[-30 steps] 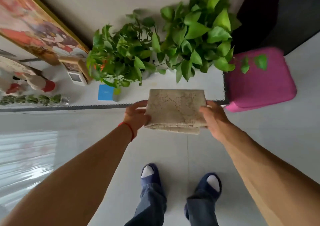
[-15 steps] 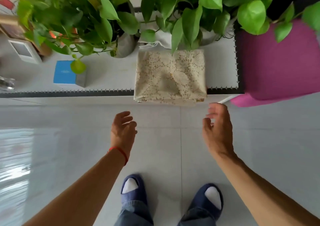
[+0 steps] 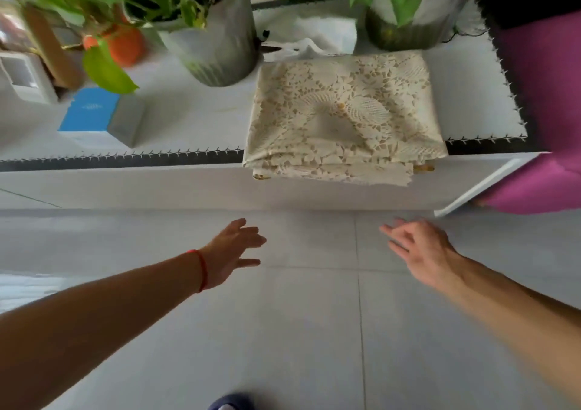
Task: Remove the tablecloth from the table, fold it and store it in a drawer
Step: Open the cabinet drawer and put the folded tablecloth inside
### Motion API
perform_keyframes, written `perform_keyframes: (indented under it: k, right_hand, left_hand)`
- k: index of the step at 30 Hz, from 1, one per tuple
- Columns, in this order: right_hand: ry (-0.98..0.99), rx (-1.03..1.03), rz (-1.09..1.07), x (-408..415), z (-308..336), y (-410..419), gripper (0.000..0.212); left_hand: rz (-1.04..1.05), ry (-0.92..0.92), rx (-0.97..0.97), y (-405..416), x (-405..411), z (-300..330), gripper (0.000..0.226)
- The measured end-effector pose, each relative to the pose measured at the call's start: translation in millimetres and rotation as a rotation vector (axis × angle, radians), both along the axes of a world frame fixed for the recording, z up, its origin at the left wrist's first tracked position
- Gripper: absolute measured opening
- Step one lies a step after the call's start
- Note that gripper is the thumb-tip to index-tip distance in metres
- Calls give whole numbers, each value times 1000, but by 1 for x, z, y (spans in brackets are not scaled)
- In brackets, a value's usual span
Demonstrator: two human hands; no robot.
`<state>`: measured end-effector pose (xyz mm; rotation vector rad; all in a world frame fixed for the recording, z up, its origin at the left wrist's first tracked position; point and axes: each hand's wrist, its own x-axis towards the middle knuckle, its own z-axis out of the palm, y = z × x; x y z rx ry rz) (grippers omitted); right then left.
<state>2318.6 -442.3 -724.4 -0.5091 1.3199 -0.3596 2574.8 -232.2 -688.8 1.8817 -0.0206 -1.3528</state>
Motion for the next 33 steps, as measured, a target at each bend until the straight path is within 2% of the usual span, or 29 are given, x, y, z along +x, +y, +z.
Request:
perform_keyframes:
  k: [1, 3, 5, 7, 9, 11, 13, 14, 17, 20, 22, 24, 25, 26, 29, 30, 33]
  right_hand:
    - [18, -59, 27, 0, -5, -5, 42]
    - [4, -119, 55, -2, -12, -17, 29]
    - [-25, -122, 48, -7, -14, -26, 26]
    - [-54, -124, 54, -12, -9, -31, 30]
    - [-39, -109, 79, -16, -2, -29, 30]
    - [-51, -115, 112, -17, 2, -22, 30]
    - [-46, -114, 78, -14, 5, -19, 28]
    - [-38, -118, 48, -12, 6, -20, 26]
    - [-55, -104, -101, -8, 4, -29, 22]
    - [-169, -33, -235, -4, 5, -30, 22]
    - [-270, 40, -355, -9, 7, -25, 33]
    - [-368, 91, -423, -14, 10, -24, 59]
    - [-373, 94, -439, -17, 11, -22, 63]
    - [-370, 93, -441, -18, 11, -21, 60]
    - [-313, 67, -400, -22, 1, -9, 34]
    - [-290, 49, -342, -27, -4, -3, 29]
    - [-123, -67, -57, -48, -8, 14, 38]
  left_hand:
    - [4, -23, -5, 1, 2, -8, 83]
    - [-165, -162, 56, 3, 6, -19, 90]
    - [-277, -256, 116, 4, 8, -19, 95]
    - [-219, -290, 101, 5, 8, -12, 92]
    - [-47, -304, 103, 0, 10, 4, 81]
    - [159, -303, 39, -6, 16, 23, 59]
    - [297, -402, -60, -10, 20, 39, 36]
    - [318, -462, -81, -10, 20, 42, 32]
    - [278, -536, -177, -4, 8, 33, 58]
    - [347, -426, -263, -5, 7, 20, 67]
    - [344, -367, -245, -5, 14, 26, 60]
    - [304, -365, -205, 0, 21, 33, 57]
    - [267, -428, -163, 3, 22, 36, 57]
    - [218, -566, -106, 7, 20, 39, 57]
    - [36, -1174, -4, 17, 0, 42, 63]
    - [-34, -1293, 24, 22, -9, 43, 67]
    - [-118, -1387, 32, 48, -26, 49, 82]
